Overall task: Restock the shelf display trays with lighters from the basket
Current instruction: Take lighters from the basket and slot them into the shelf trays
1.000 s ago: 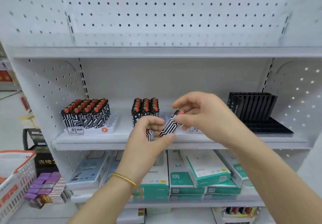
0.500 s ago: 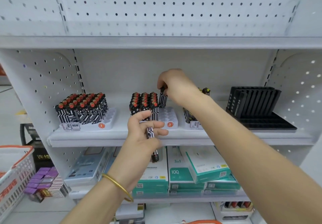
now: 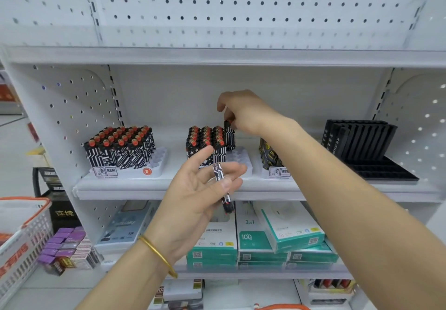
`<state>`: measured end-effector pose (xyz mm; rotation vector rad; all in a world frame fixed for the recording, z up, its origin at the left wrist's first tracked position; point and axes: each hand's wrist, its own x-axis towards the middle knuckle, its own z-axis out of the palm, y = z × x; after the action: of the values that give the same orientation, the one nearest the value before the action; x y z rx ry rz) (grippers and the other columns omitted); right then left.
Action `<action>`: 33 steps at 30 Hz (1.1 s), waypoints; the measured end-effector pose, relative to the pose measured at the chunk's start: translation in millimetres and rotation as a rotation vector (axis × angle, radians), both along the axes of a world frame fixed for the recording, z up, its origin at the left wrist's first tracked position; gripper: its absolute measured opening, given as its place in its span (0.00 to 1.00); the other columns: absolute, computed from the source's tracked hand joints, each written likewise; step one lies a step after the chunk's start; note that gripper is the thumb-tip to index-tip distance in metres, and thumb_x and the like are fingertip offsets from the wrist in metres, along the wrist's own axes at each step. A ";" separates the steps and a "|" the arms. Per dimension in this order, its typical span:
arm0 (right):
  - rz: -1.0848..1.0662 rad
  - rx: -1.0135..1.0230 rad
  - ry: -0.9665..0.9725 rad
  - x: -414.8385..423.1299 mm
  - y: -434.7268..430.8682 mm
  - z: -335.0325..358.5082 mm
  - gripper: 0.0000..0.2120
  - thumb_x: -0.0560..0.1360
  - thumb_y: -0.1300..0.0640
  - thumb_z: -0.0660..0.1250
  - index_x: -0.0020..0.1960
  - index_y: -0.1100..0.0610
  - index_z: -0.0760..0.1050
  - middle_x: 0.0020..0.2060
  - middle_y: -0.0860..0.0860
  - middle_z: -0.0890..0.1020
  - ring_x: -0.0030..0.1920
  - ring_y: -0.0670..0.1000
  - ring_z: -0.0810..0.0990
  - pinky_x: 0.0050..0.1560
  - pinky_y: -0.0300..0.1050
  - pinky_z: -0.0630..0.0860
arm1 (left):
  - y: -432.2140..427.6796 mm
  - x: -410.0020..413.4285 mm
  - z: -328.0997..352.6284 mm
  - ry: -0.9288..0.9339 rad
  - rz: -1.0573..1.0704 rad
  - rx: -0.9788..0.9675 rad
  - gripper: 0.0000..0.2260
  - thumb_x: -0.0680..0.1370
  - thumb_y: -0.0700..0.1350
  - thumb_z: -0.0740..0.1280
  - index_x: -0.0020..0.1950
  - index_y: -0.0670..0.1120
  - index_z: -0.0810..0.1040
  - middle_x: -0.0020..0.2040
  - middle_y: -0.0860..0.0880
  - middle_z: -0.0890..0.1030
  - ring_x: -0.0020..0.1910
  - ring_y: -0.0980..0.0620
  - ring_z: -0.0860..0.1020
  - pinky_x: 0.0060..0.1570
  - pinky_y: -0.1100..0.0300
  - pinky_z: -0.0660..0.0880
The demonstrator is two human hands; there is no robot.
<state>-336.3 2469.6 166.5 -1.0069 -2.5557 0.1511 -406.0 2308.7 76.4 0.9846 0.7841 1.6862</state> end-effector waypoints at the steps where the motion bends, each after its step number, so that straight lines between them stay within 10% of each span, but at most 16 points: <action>1: 0.004 -0.013 0.013 0.9 -0.1 0.4 0.14 0.75 0.67 0.60 0.59 0.61 0.74 0.52 0.58 0.79 0.53 0.56 0.77 0.44 0.37 0.69 | -0.5 -0.3 0.8 -0.044 -0.021 -0.011 0.31 0.69 0.31 0.67 0.71 0.46 0.64 0.53 0.41 0.83 0.56 0.40 0.80 0.55 0.45 0.76; 13: -0.042 -0.003 -0.197 -5.1 0.2 -0.6 0.18 0.73 0.72 0.62 0.62 0.62 0.73 0.59 0.58 0.78 0.57 0.57 0.77 0.50 0.41 0.72 | -2.8 -3.1 6.6 -0.113 -0.051 -0.076 0.12 0.77 0.33 0.58 0.60 0.35 0.70 0.55 0.38 0.81 0.55 0.43 0.81 0.46 0.56 0.81; 23: 0.192 -0.126 0.339 50.3 -62.5 -4.4 0.10 0.75 0.64 0.64 0.49 0.52 0.79 0.39 0.48 0.81 0.37 0.43 0.79 0.41 0.38 0.78 | -0.3 -2.8 13.9 -0.139 0.012 -0.118 0.10 0.78 0.36 0.59 0.57 0.37 0.76 0.46 0.43 0.83 0.44 0.51 0.83 0.33 0.63 0.79; 33: 0.291 -0.321 0.345 74.9 -81.0 -18.4 0.10 0.68 0.71 0.70 0.44 0.58 0.79 0.37 0.52 0.82 0.32 0.41 0.77 0.35 0.30 0.72 | 5.4 5.2 8.8 -0.054 0.091 -0.033 0.08 0.73 0.34 0.63 0.51 0.38 0.76 0.44 0.44 0.82 0.43 0.51 0.81 0.41 0.62 0.79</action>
<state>-261.3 2388.6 148.1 -0.6335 -2.3801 0.7657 -400.8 2314.1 85.2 0.8884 0.8291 1.7654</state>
